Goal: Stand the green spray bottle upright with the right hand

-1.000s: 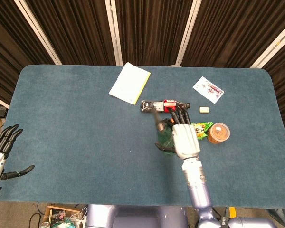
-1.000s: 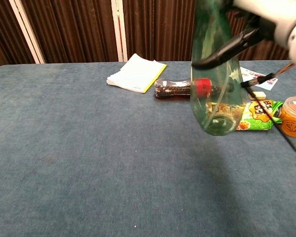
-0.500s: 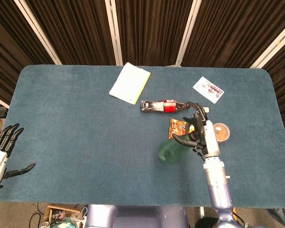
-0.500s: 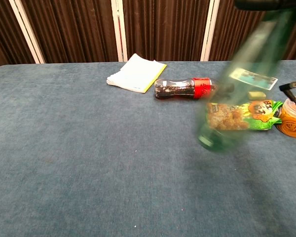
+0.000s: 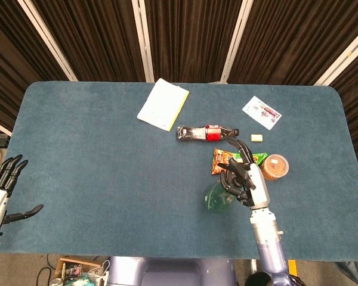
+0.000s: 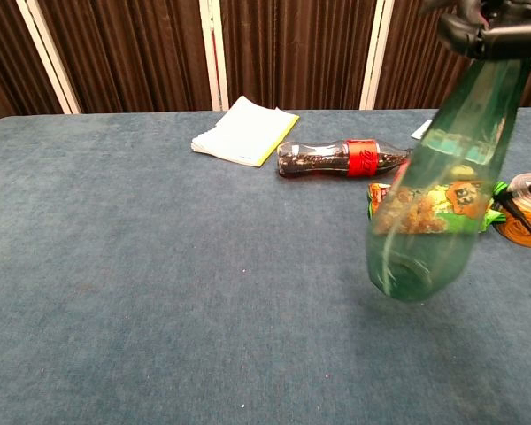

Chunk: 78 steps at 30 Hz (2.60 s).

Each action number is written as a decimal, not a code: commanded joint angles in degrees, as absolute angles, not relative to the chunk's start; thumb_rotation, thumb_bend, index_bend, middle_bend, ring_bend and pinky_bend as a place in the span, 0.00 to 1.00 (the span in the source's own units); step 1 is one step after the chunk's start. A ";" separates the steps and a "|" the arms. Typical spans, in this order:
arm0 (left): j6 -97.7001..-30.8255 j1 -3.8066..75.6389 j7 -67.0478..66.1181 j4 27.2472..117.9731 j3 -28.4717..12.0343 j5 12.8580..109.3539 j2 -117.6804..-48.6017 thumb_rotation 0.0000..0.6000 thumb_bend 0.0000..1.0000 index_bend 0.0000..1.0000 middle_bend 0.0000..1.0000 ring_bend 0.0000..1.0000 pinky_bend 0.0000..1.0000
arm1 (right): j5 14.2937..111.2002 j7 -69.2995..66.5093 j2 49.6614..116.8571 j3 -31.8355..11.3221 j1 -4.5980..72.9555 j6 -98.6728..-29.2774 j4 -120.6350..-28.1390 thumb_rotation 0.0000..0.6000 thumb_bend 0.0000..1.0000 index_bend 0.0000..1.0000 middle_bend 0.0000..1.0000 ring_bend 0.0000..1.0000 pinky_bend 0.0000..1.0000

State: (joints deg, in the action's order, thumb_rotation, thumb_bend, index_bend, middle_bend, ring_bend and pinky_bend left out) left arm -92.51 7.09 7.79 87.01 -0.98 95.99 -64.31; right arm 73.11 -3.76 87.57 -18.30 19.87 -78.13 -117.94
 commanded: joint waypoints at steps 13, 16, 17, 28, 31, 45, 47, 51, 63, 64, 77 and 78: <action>-93.01 7.03 6.95 87.31 -0.45 97.46 -64.46 1.00 0.07 0.00 0.00 0.00 0.13 | 81.26 -10.15 87.59 -12.23 16.49 -81.79 -116.30 1.00 0.53 0.95 0.16 0.00 0.01; -93.13 7.04 6.83 87.34 -0.33 97.81 -64.47 1.00 0.07 0.00 0.00 0.00 0.13 | 82.10 -11.36 87.54 -11.46 15.90 -82.35 -115.80 1.00 0.53 0.95 0.16 0.00 0.01; -93.16 7.04 6.78 87.35 -0.27 97.96 -64.48 1.00 0.07 0.00 0.00 0.00 0.13 | 82.24 -11.85 87.56 -11.26 15.74 -82.45 -115.45 1.00 0.53 0.95 0.16 0.00 0.01; -93.26 7.08 6.23 87.40 -0.14 98.41 -64.65 1.00 0.07 0.00 0.00 0.00 0.13 | 80.39 -16.82 87.08 -10.97 15.15 -81.22 -112.88 1.00 0.53 0.95 0.16 0.00 0.01; -93.17 7.14 5.96 87.50 -0.06 98.59 -64.72 1.00 0.07 0.00 0.00 0.00 0.13 | 80.44 -18.74 86.83 -10.87 14.82 -81.18 -111.87 1.00 0.53 0.95 0.16 0.00 0.01; -93.15 7.15 5.31 87.67 0.17 98.94 -64.86 1.00 0.07 0.00 0.00 0.00 0.13 | 82.24 -24.95 84.04 -8.29 13.57 -79.32 -108.49 1.00 0.47 0.53 0.03 0.00 0.01; -93.11 7.19 5.35 87.74 0.24 99.08 -64.84 1.00 0.07 0.00 0.00 0.00 0.13 | 82.32 -25.17 83.03 -7.31 13.60 -78.06 -108.16 1.00 0.44 0.41 0.01 0.00 0.01; -93.27 7.17 5.40 87.73 0.22 99.12 -64.82 1.00 0.07 0.00 0.00 0.00 0.13 | 83.14 -24.46 81.73 -6.14 13.43 -77.33 -108.22 1.00 0.37 0.18 0.00 0.00 0.00; -93.62 7.11 5.85 87.52 0.28 99.34 -64.79 1.00 0.07 0.00 0.00 0.00 0.13 | 82.60 -22.83 80.25 -5.03 13.25 -75.84 -108.89 1.00 0.26 0.00 0.00 0.00 0.00; -93.61 7.12 5.88 87.52 0.29 99.35 -64.80 1.00 0.07 0.00 0.00 0.00 0.13 | 82.63 -22.74 80.20 -4.92 13.19 -75.83 -108.92 1.00 0.25 0.00 0.00 0.00 0.00; -93.73 7.14 5.87 87.49 0.37 99.56 -64.86 1.00 0.07 0.00 0.00 0.00 0.13 | 84.79 -24.97 78.06 -1.55 11.40 -75.71 -105.56 1.00 0.19 0.00 0.00 0.00 0.00; -93.74 7.13 5.83 87.49 0.39 99.60 -64.87 1.00 0.07 0.00 0.00 0.00 0.13 | 85.03 -25.64 77.85 -1.28 11.32 -75.57 -104.95 1.00 0.19 0.00 0.00 0.00 0.00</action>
State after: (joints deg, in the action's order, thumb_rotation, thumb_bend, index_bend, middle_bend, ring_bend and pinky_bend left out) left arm -93.74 7.13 5.84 87.49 0.38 99.59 -64.87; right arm 84.55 -24.68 78.27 -1.83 11.57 -75.77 -105.85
